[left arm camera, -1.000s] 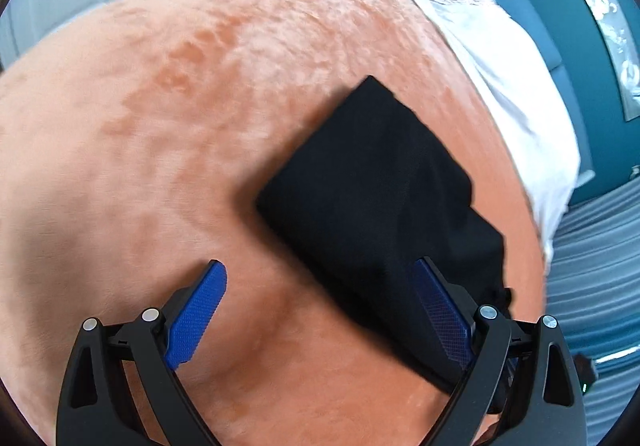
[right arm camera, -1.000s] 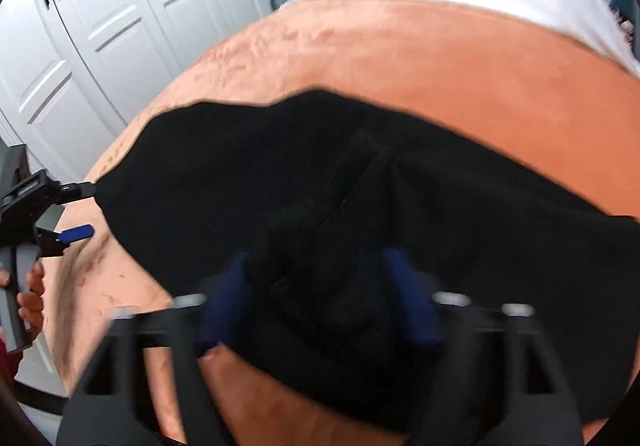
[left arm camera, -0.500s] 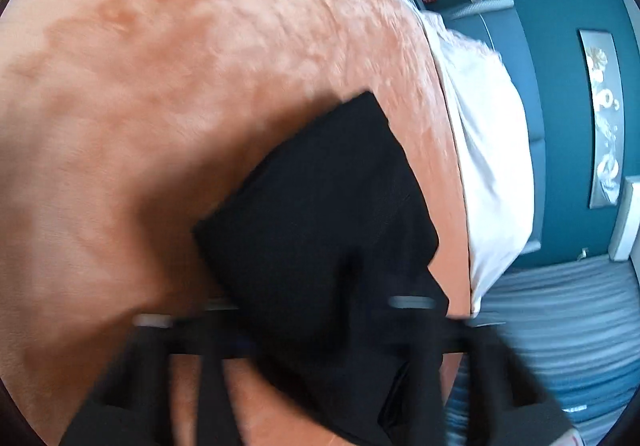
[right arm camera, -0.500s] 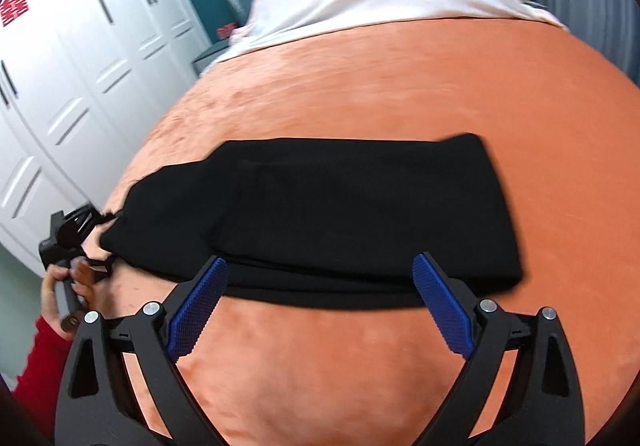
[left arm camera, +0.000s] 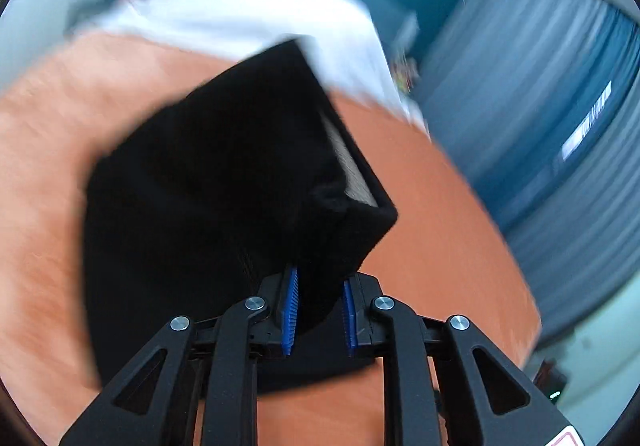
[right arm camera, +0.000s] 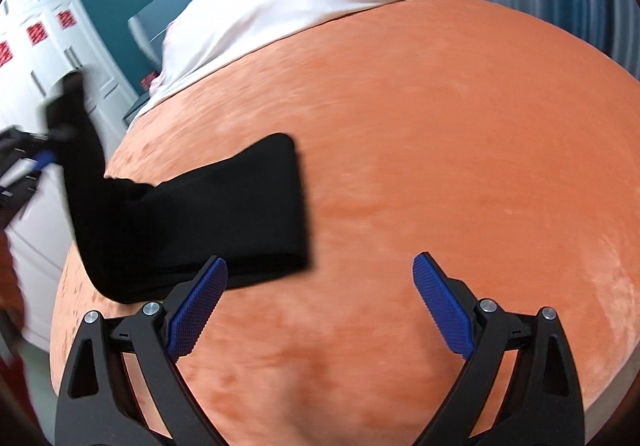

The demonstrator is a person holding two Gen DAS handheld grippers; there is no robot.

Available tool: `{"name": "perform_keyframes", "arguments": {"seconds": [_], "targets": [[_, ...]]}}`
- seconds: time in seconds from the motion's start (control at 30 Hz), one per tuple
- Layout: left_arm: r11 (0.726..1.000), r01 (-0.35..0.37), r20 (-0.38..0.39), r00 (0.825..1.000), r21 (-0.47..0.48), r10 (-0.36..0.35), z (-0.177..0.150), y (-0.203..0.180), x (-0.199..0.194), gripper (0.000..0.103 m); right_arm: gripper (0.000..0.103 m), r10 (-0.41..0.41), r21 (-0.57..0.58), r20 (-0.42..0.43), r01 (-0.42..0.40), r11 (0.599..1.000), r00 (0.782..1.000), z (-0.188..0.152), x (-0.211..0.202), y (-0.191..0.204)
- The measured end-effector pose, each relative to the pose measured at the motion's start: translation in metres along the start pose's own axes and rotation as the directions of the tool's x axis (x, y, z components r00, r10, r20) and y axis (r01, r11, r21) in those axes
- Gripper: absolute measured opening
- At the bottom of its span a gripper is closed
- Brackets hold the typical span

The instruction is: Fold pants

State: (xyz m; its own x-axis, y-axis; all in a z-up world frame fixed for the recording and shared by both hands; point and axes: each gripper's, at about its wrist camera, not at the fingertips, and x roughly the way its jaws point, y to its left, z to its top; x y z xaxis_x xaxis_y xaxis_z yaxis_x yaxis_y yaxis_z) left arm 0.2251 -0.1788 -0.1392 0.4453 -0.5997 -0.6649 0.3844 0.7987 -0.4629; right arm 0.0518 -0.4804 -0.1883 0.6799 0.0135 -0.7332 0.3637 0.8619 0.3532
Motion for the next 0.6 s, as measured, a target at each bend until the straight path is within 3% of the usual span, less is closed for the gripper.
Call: {"name": "perform_keyframes", "arguments": {"seconds": [0.07, 0.1, 0.13, 0.2, 0.27, 0.37, 0.5, 0.6], "targets": [[0.999, -0.028, -0.156, 0.987, 0.021, 0.031, -0.035, -0.021, 0.062, 0.016, 0.092, -0.029, 0.000, -0.005, 0.029, 1.000, 1.000, -0.004, -0.002, -0.018], [0.998, -0.055, -0.242, 0.968, 0.038, 0.063, -0.056, -0.030, 0.090, 0.016, 0.092, -0.049, -0.007, -0.014, 0.049, 0.999, 0.999, -0.006, -0.001, -0.027], [0.995, -0.085, -0.264, 0.960, 0.058, 0.098, -0.068, -0.034, 0.102, 0.016, 0.092, -0.053, -0.008, -0.021, 0.053, 0.999, 0.998, -0.006, 0.000, -0.031], [0.982, -0.149, -0.131, 0.978, 0.117, 0.164, -0.080, -0.048, 0.085, 0.019, 0.092, -0.039, 0.007, -0.032, 0.039, 0.999, 0.999, -0.006, 0.001, -0.042], [0.972, -0.165, -0.072, 0.981, 0.166, 0.178, -0.082, -0.055, 0.066, 0.022, 0.092, -0.018, 0.001, -0.035, 0.018, 1.000, 0.999, -0.001, 0.003, -0.043], [0.989, -0.101, -0.089, 0.990, 0.112, 0.111, -0.081, -0.041, 0.045, 0.023, 0.092, 0.043, -0.017, -0.029, -0.043, 0.999, 0.999, 0.009, 0.009, -0.037], [0.998, -0.001, -0.061, 0.998, -0.069, -0.004, -0.080, -0.008, 0.032, 0.024, 0.092, 0.159, -0.021, -0.049, -0.160, 0.987, 0.986, 0.023, 0.025, -0.012], [0.997, -0.022, -0.125, 0.992, -0.080, 0.012, -0.076, -0.014, 0.062, 0.024, 0.092, 0.269, 0.012, -0.076, -0.269, 0.963, 0.960, 0.032, 0.040, 0.006]]}}
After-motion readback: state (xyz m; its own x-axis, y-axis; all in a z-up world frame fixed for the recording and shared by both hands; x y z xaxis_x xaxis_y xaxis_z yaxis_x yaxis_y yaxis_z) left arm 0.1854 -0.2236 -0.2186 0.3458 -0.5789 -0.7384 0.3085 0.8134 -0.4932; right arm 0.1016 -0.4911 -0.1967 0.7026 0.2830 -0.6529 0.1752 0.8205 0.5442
